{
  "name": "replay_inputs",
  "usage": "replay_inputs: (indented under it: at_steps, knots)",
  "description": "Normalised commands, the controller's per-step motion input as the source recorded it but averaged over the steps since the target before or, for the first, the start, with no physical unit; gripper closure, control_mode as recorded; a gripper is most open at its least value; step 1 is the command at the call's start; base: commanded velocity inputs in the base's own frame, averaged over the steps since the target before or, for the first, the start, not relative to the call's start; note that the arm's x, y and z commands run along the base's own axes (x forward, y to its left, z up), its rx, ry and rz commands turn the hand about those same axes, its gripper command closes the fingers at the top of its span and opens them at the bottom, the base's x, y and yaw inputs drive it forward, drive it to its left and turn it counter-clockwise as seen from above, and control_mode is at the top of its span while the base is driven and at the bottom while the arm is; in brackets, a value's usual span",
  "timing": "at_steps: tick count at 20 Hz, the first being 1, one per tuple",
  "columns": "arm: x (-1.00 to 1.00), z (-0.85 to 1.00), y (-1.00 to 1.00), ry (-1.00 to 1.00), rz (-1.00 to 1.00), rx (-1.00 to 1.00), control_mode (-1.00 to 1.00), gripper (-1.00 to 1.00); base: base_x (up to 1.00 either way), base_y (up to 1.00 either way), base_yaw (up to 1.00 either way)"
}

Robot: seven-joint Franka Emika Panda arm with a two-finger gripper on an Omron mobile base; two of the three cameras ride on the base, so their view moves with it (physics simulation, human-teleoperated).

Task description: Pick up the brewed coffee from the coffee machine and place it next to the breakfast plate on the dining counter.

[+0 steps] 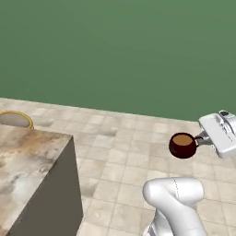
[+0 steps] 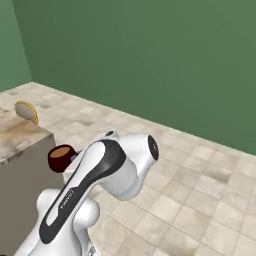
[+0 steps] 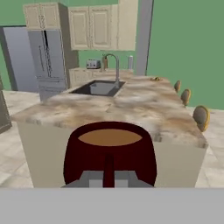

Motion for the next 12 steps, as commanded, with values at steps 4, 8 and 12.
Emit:
replay_inputs:
  at_steps: [4, 8, 12]
  knots:
    - [0.00, 0.00, 0.00, 0.00, 0.00, 0.00, 1.00, 1.00, 1.00, -0.74, 0.45]
    - [0.00, 0.00, 0.00, 0.00, 0.00, 0.00, 1.00, 1.00, 1.00, -0.64, 0.49]
    - [0.00, 0.00, 0.00, 0.00, 0.00, 0.00, 1.00, 1.00, 1.00, -0.44, 0.58]
